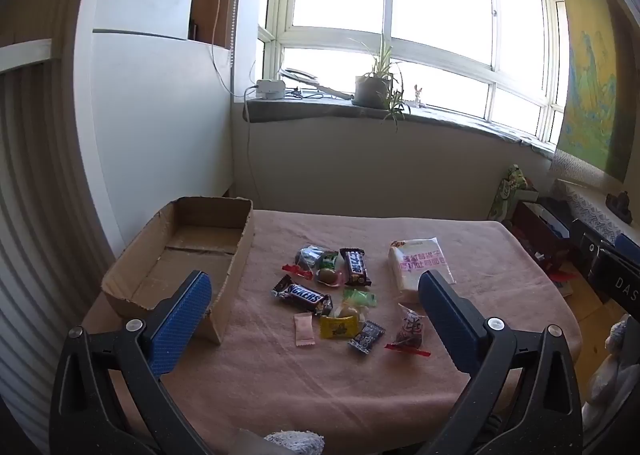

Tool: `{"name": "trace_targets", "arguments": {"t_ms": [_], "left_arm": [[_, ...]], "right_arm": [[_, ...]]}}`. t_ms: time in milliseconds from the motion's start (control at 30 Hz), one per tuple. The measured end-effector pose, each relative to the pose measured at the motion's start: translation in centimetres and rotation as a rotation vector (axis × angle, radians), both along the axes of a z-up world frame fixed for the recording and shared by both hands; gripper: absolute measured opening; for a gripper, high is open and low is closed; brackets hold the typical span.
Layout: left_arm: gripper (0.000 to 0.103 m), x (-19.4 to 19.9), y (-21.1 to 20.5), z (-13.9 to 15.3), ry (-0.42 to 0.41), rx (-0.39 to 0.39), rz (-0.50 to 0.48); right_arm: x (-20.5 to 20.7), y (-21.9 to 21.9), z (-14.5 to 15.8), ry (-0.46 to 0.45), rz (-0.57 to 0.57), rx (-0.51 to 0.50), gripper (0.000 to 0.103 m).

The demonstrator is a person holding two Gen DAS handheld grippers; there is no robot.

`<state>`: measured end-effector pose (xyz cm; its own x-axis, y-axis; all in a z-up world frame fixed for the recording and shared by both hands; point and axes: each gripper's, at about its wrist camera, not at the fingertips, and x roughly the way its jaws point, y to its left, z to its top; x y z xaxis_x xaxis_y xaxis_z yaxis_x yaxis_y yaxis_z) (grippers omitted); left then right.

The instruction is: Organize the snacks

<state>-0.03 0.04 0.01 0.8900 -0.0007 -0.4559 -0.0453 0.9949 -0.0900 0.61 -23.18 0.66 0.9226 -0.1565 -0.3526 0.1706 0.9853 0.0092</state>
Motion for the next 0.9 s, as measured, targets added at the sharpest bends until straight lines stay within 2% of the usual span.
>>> {"name": "trace_targets", "arguments": {"t_ms": [300,500,900], "left_arm": [[0.103,0.2,0.4,0.1,0.014,-0.002,0.001],[0.103,0.4,0.3,-0.2,0.026,0.006,0.014],[0.103,0.7,1.0,-0.1,0.021,0.009,0.032]], "right_arm": [[0.2,0.1,0.2,0.023,0.021,0.003,0.103],[0.3,-0.1,1.5,0.01,0.008,-0.015,0.103],[0.8,1.3,-0.2,0.019,0.033,-0.01,0.103]]}}
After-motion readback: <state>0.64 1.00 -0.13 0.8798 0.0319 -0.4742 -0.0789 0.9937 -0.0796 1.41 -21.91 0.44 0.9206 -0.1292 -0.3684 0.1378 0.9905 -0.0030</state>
